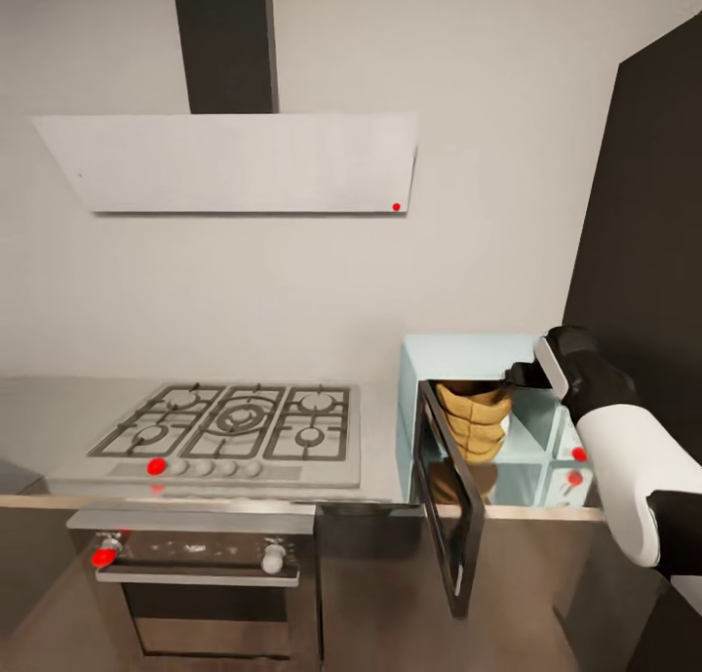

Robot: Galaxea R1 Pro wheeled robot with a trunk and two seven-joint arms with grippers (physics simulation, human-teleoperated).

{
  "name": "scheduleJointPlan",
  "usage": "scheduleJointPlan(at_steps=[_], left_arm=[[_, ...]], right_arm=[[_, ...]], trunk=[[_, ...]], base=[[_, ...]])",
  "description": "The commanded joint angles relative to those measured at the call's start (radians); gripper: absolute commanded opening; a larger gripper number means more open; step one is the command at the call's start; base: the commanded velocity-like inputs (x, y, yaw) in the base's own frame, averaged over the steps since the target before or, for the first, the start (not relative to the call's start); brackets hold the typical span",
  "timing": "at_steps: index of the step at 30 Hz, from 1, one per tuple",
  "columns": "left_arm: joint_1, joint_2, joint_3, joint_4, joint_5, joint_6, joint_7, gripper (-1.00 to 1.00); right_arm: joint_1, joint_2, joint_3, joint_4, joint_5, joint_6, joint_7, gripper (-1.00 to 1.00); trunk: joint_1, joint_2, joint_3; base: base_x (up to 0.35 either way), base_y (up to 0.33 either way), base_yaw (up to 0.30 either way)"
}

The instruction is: In the kitchen, take the popcorn bag from the countertop, put it into the microwave, and heat it until the popcorn is cooked so the cooked popcorn ends up inside the bag.

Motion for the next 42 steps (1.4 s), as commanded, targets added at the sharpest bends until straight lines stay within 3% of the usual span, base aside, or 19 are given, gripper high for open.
scheduleJointPlan(at_steps=[1, 4, 8, 10, 12, 14, 16, 19, 21, 22, 25, 28, 31, 34, 36, 38, 42], left_arm=[[-0.001, 0.000, 0.006, 0.000, 0.004, -0.002, -0.004, 1.00], [-0.001, 0.000, 0.006, 0.000, 0.004, -0.002, -0.004, 1.00], [-0.001, 0.000, 0.006, 0.000, 0.004, -0.002, -0.004, 1.00], [0.000, 0.000, 0.006, 0.000, 0.003, -0.002, -0.004, 1.00], [-0.001, 0.000, 0.006, 0.000, 0.002, -0.002, -0.004, 1.00], [-0.001, 0.000, 0.006, -0.001, 0.002, -0.002, -0.004, 1.00], [-0.001, 0.000, 0.006, -0.001, 0.002, -0.002, -0.004, 1.00], [-0.001, 0.000, 0.006, -0.001, 0.002, -0.002, -0.004, 1.00], [0.000, 0.000, 0.006, -0.001, 0.002, -0.002, -0.005, 1.00], [-0.001, 0.000, 0.006, -0.001, 0.002, -0.002, -0.005, 1.00], [-0.001, 0.000, 0.005, -0.001, 0.002, -0.002, -0.005, 1.00], [-0.001, 0.000, 0.005, -0.001, 0.002, -0.002, -0.005, 1.00], [-0.001, 0.001, 0.006, -0.001, 0.003, -0.002, -0.005, 1.00], [0.000, 0.001, 0.006, -0.001, 0.004, -0.002, -0.005, 1.00], [-0.001, 0.001, 0.006, -0.001, 0.004, -0.002, -0.005, 1.00], [-0.001, 0.000, 0.006, -0.001, 0.005, -0.002, -0.005, 1.00], [-0.001, 0.001, 0.006, -0.002, 0.004, -0.002, -0.005, 1.00]], right_arm=[[-0.001, -0.001, -0.001, -0.026, -0.013, 0.003, -0.009, 1.00], [-0.001, -0.001, -0.001, -0.146, -0.017, 0.003, -0.007, 1.00], [0.025, -0.010, -0.001, -0.189, -0.016, 0.003, -0.012, 1.00], [0.098, -0.036, 0.002, -0.201, -0.016, 0.003, -0.013, 1.00], [0.237, -0.054, 0.005, -0.219, -0.017, 0.003, -0.009, 1.00], [0.372, -0.056, 0.010, -0.263, -0.017, 0.003, -0.005, 1.00], [0.451, -0.057, 0.015, -0.321, -0.018, 0.003, 0.004, 1.00], [0.563, -0.052, 0.052, -0.471, -0.017, 0.003, 0.110, 1.00], [0.605, -0.047, 0.060, -0.550, -0.017, 0.003, 0.231, 1.00], [0.625, -0.042, 0.062, -0.581, -0.017, 0.003, 0.338, 1.00], [0.637, -0.039, 0.063, -0.600, -0.017, -0.031, 0.476, 1.00], [0.639, -0.037, 0.061, -0.631, -0.016, -0.052, 0.504, 1.00], [0.639, -0.016, 0.050, -0.647, -0.013, -0.146, 0.496, 1.00], [0.639, 0.025, 0.046, -0.642, -0.010, -0.292, 0.444, 1.00], [0.639, 0.050, 0.046, -0.643, -0.012, -0.330, 0.360, 1.00], [0.639, 0.075, 0.047, -0.642, -0.007, -0.338, 0.325, 1.00], [0.639, 0.106, 0.046, -0.636, -0.004, -0.366, 0.305, 1.00]], trunk=[[0.000, -0.001, -0.001], [0.000, -0.001, -0.001], [0.000, -0.001, -0.001], [0.000, -0.001, -0.001], [0.000, -0.001, -0.001], [0.000, -0.001, -0.001], [0.000, -0.001, -0.001], [0.000, -0.001, -0.001], [0.000, -0.001, -0.001], [0.000, -0.001, -0.001], [0.000, -0.001, -0.001], [0.000, -0.001, -0.001], [0.000, -0.001, -0.001], [0.000, -0.001, -0.001], [0.000, -0.001, -0.001], [0.000, -0.001, -0.001], [0.000, -0.001, -0.001]], base=[[-0.346, 0.000, 0.000], [-0.346, 0.000, 0.000], [-0.346, 0.000, 0.000], [-0.346, 0.000, 0.000], [-0.346, 0.000, 0.000], [-0.344, 0.000, 0.000], [-0.321, 0.000, 0.000], [-0.231, 0.000, 0.000], [-0.073, 0.000, 0.000], [-0.023, 0.000, 0.000], [-0.009, 0.000, 0.000], [-0.001, 0.000, 0.000], [0.000, 0.000, 0.000], [0.000, 0.000, 0.000], [0.000, 0.000, 0.000], [0.000, 0.000, 0.000], [0.075, 0.000, 0.000]])
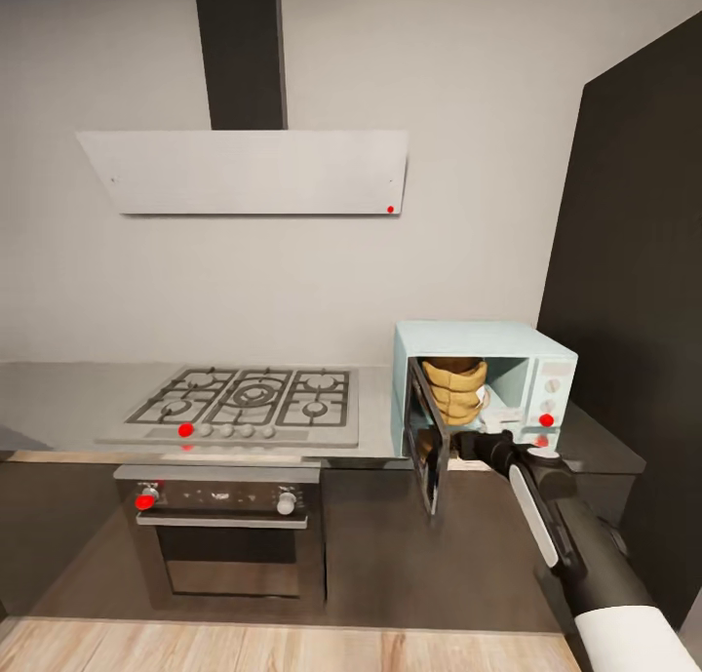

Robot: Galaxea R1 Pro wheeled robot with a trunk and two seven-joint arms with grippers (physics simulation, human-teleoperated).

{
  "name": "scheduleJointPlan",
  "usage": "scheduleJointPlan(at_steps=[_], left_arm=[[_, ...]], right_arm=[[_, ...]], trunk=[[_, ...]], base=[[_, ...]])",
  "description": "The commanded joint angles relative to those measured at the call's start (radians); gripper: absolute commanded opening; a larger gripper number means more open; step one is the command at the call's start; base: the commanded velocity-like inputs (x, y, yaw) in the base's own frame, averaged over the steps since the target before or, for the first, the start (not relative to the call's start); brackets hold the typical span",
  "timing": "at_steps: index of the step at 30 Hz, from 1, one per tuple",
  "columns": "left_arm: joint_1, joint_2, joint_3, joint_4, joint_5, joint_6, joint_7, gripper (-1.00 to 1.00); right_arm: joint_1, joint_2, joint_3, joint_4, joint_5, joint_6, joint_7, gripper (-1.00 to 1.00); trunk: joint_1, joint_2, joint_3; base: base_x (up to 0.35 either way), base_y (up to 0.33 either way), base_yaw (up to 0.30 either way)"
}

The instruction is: In the kitchen, take the popcorn bag from the countertop, put it into the microwave, and heat it until the popcorn is cooked so the cooked popcorn ends up inside the bag.

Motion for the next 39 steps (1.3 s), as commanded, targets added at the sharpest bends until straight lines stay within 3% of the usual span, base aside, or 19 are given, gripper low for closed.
scheduleJointPlan(at_steps=[1, 5, 12, 26, 31, 39], left_arm=[[0.000, 0.000, 0.006, 0.000, 0.003, -0.002, -0.004, 1.00], [0.000, -0.001, 0.005, -0.001, 0.003, -0.002, -0.004, 1.00], [0.000, -0.001, 0.005, -0.001, 0.003, -0.002, -0.004, 1.00], [0.000, -0.001, 0.005, -0.001, 0.003, -0.002, -0.004, 1.00], [0.000, -0.001, 0.005, -0.001, 0.003, -0.002, -0.004, 1.00], [0.000, -0.001, 0.005, -0.001, 0.003, -0.002, -0.004, 1.00]], right_arm=[[-0.001, 0.001, 0.001, 0.001, -0.011, -0.021, -0.005, 1.00], [-0.001, 0.003, 0.001, 0.005, -0.014, -0.093, -0.015, 1.00], [-0.001, 0.005, 0.001, 0.058, -0.015, -0.155, -0.109, 1.00], [-0.001, 0.003, 0.000, 0.120, -0.013, -0.182, -0.122, 1.00], [-0.001, 0.003, 0.000, 0.145, -0.014, -0.236, -0.182, 1.00], [-0.001, 0.003, -0.002, 0.149, -0.015, -0.254, -0.194, 1.00]], trunk=[[0.000, -0.001, -0.001], [0.000, -0.001, -0.001], [0.000, -0.001, -0.001], [0.000, -0.001, -0.001], [0.000, -0.001, -0.001], [0.000, -0.001, -0.001]], base=[[0.210, 0.000, 0.000], [0.246, 0.000, 0.000], [0.249, 0.000, 0.000], [0.215, 0.000, 0.000], [0.208, 0.000, 0.000], [0.208, 0.000, 0.000]])
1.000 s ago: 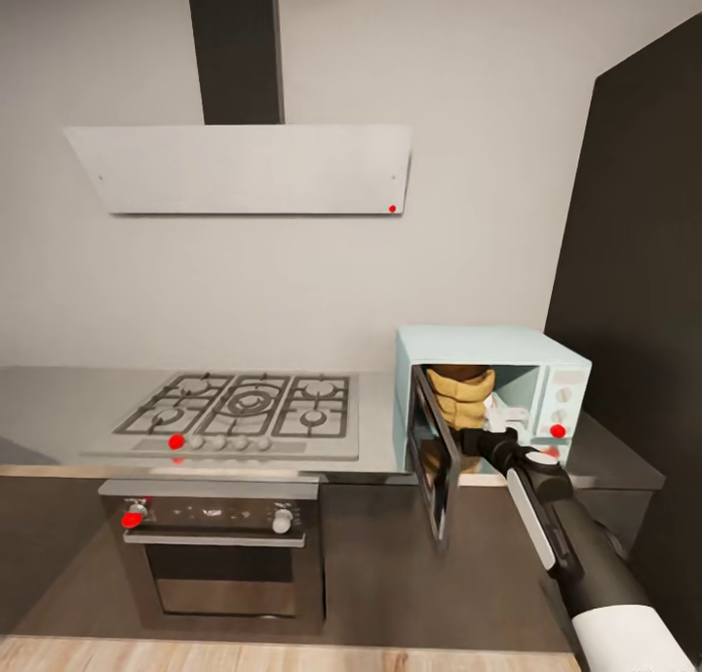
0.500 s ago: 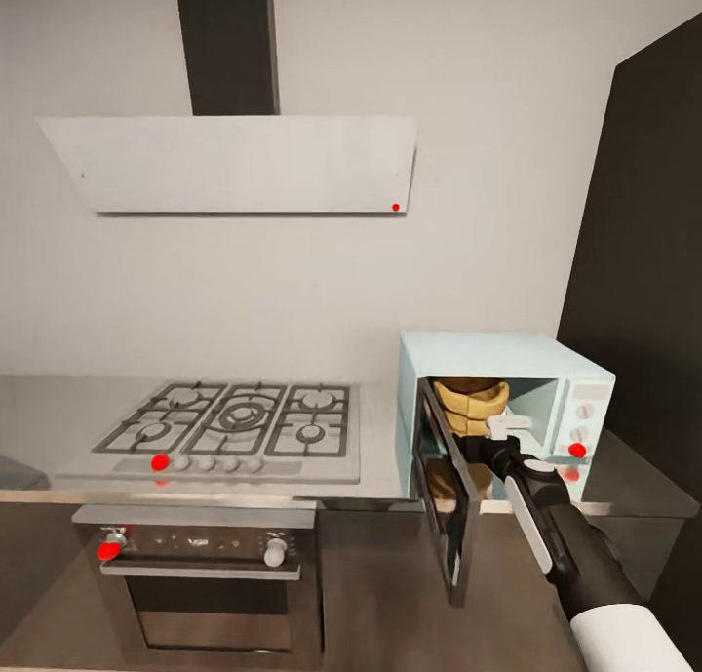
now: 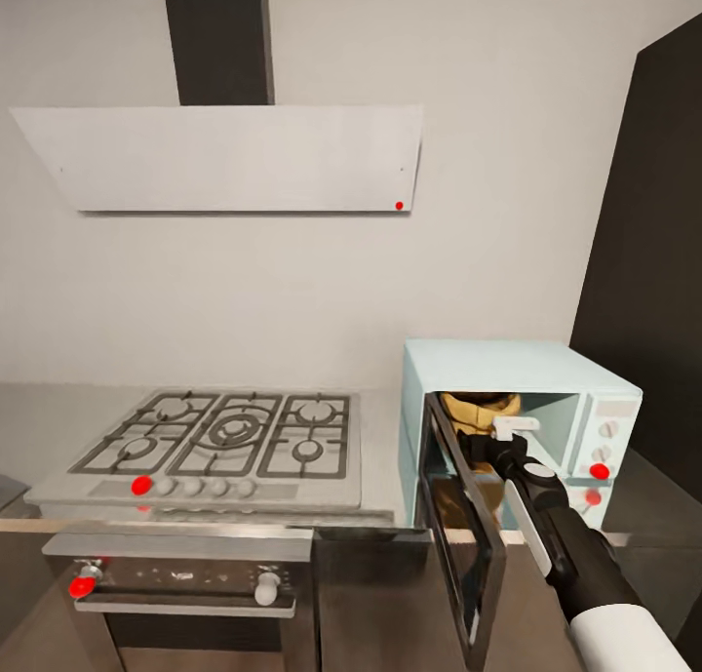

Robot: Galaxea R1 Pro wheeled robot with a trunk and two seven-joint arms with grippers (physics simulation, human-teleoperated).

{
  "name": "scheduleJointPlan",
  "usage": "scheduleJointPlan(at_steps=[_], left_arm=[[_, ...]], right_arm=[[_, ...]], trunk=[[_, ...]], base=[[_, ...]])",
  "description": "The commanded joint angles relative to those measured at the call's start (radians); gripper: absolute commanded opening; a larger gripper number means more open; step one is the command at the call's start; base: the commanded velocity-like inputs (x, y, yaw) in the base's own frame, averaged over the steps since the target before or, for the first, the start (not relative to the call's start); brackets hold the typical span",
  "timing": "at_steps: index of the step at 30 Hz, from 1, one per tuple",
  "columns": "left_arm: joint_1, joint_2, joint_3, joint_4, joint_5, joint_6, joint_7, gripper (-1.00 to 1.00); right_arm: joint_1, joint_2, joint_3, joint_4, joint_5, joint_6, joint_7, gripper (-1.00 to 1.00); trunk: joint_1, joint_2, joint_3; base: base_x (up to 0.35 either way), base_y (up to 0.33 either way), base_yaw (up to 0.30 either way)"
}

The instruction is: In the kitchen, take the popcorn bag from the countertop, put it into the microwave, and heat it until the popcorn is cooked so the cooked popcorn ends up inside the bag.

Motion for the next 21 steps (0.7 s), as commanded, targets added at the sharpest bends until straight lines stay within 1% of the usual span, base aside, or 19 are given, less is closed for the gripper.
scheduleJointPlan(at_steps=[1, 4, 6, 8, 10, 18, 21], left_arm=[[-0.001, 0.000, 0.006, 0.000, 0.004, -0.002, -0.004, 1.00], [-0.001, 0.000, 0.006, 0.000, 0.004, -0.002, -0.004, 1.00], [-0.001, 0.000, 0.006, 0.000, 0.004, -0.002, -0.004, 1.00], [-0.001, 0.000, 0.006, 0.000, 0.004, -0.002, -0.004, 1.00], [-0.001, 0.000, 0.006, 0.000, 0.004, -0.002, -0.004, 1.00], [-0.001, 0.000, 0.001, -0.001, -0.002, -0.002, -0.004, 1.00], [-0.001, -0.001, 0.000, -0.001, -0.005, -0.002, -0.004, 1.00]], right_arm=[[-0.001, -0.001, 0.002, -0.001, -0.010, 0.004, -0.007, 1.00], [-0.001, -0.001, 0.001, -0.001, -0.010, 0.004, -0.016, 1.00], [-0.001, -0.001, 0.001, -0.001, -0.010, 0.001, -0.047, 1.00], [-0.001, -0.006, 0.001, -0.001, -0.010, -0.019, -0.077, 1.00], [-0.001, -0.009, 0.001, -0.001, -0.010, -0.030, -0.092, 1.00], [-0.001, -0.014, -0.005, 0.000, -0.010, -0.033, -0.099, 1.00], [-0.001, -0.015, -0.006, 0.000, -0.010, -0.034, -0.124, 1.00]], trunk=[[0.000, -0.001, -0.001], [0.000, -0.001, -0.001], [0.000, -0.001, -0.001], [0.000, -0.001, -0.001], [0.000, -0.001, -0.001], [0.000, -0.001, -0.001], [0.000, -0.001, -0.001]], base=[[0.208, 0.000, 0.000], [0.208, 0.000, 0.000], [0.208, 0.000, 0.000], [0.208, 0.000, 0.000], [0.192, 0.000, 0.000], [0.011, 0.000, 0.000], [-0.154, -0.076, 0.000]])
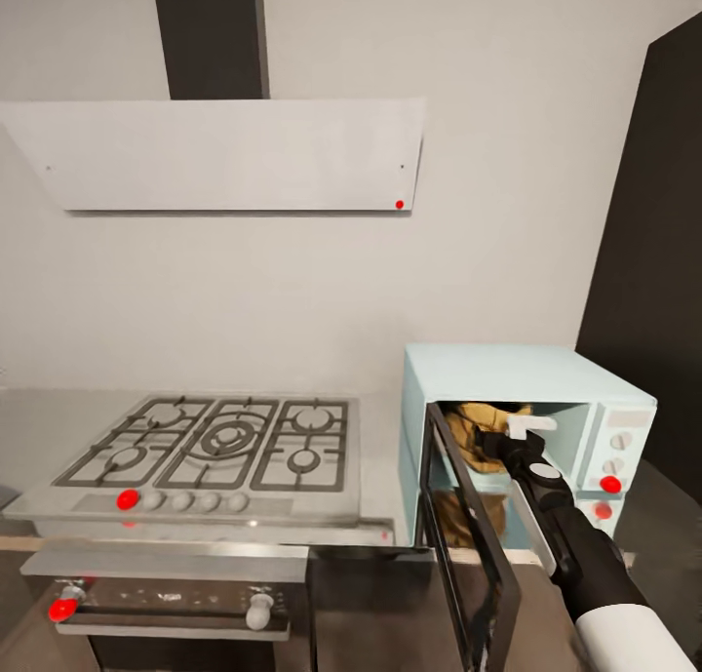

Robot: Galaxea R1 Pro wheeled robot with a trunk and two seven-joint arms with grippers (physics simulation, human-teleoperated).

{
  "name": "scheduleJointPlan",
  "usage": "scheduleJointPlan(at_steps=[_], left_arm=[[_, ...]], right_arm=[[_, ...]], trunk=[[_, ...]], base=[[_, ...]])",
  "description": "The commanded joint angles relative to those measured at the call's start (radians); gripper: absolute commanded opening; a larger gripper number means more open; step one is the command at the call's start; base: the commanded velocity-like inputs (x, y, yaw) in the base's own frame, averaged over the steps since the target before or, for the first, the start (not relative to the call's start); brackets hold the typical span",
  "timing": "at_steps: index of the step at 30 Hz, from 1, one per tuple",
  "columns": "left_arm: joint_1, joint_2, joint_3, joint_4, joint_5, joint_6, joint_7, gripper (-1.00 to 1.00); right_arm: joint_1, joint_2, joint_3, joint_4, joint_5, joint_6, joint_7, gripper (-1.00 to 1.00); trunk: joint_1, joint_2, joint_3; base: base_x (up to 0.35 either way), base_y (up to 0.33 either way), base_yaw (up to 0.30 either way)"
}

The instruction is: In the kitchen, take the popcorn bag from the countertop, put it into the microwave, and heat it until the popcorn is cooked so the cooked popcorn ends up inside the bag.

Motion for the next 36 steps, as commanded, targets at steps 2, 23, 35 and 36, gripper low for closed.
scheduleJointPlan(at_steps=[2, 23, 35, 36], left_arm=[[-0.001, 0.000, 0.005, 0.000, 0.004, -0.002, -0.004, 1.00], [-0.001, 0.000, 0.008, 0.000, 0.008, -0.002, -0.004, 1.00], [0.000, 0.000, 0.010, 0.000, 0.008, -0.002, -0.004, 1.00], [-0.001, 0.000, 0.010, 0.000, 0.008, -0.002, -0.004, 1.00]], right_arm=[[-0.001, 0.000, 0.003, -0.001, -0.009, 0.005, -0.010, 1.00], [-0.001, -0.001, 0.003, -0.003, -0.009, 0.020, -0.003, 1.00], [0.001, -0.001, 0.006, -0.021, -0.008, 0.230, 0.111, 1.00], [0.005, -0.002, 0.005, -0.024, -0.008, 0.254, 0.139, 1.00]], trunk=[[0.000, -0.001, -0.001], [0.000, -0.001, -0.001], [0.000, -0.001, -0.001], [0.000, -0.001, -0.001]], base=[[-0.239, -0.140, 0.000], [-0.257, -0.152, 0.000], [-0.258, -0.152, 0.000], [-0.258, -0.153, 0.000]])
